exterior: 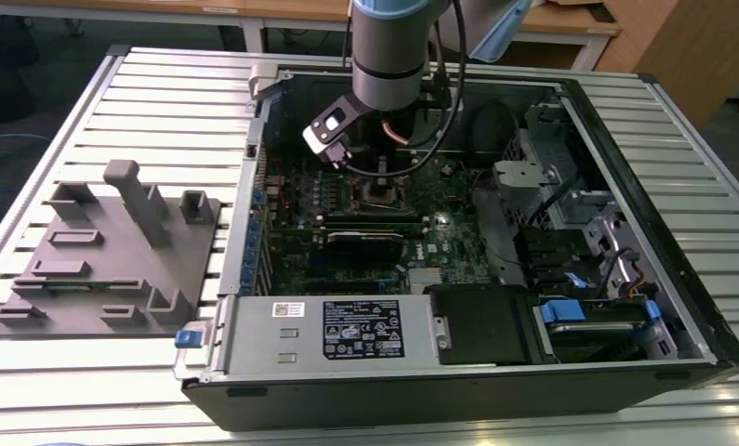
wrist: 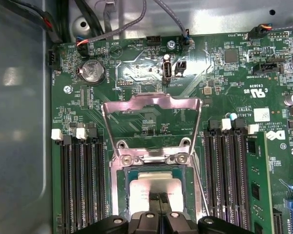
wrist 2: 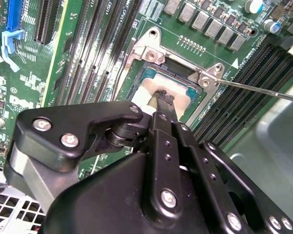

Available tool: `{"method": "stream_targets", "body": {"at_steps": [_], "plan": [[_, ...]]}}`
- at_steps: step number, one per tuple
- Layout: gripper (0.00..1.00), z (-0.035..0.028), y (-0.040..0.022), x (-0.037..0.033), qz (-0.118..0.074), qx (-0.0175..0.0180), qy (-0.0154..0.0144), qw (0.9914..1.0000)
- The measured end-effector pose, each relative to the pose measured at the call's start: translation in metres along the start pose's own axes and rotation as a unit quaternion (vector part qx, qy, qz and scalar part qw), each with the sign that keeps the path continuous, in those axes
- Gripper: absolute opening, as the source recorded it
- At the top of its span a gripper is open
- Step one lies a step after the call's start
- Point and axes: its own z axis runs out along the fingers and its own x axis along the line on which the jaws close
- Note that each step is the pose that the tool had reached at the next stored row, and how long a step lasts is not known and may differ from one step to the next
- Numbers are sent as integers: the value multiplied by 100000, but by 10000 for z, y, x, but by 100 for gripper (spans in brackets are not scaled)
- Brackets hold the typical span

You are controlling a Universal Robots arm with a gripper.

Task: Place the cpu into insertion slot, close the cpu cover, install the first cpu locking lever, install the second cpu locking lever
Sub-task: 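Place the cpu into insertion slot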

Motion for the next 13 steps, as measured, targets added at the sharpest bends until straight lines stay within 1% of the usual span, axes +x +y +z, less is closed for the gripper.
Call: {"method": "stream_targets", "body": {"at_steps": [2, 3, 4, 5, 7, 10, 13], "plan": [[11, -6, 0, -1, -1, 11, -15, 100000], [11, -13, 2, 3, 3, -28, 54, 100000], [11, -25, 6, 10, 7, -103, 202, 100000], [11, -49, 8, 13, 8, -121, 234, 100000], [11, -110, 8, 12, 8, -69, 136, 100000], [11, -174, 12, 16, 5, -75, 139, 100000], [11, -182, 12, 16, 3, -80, 154, 100000]]}}
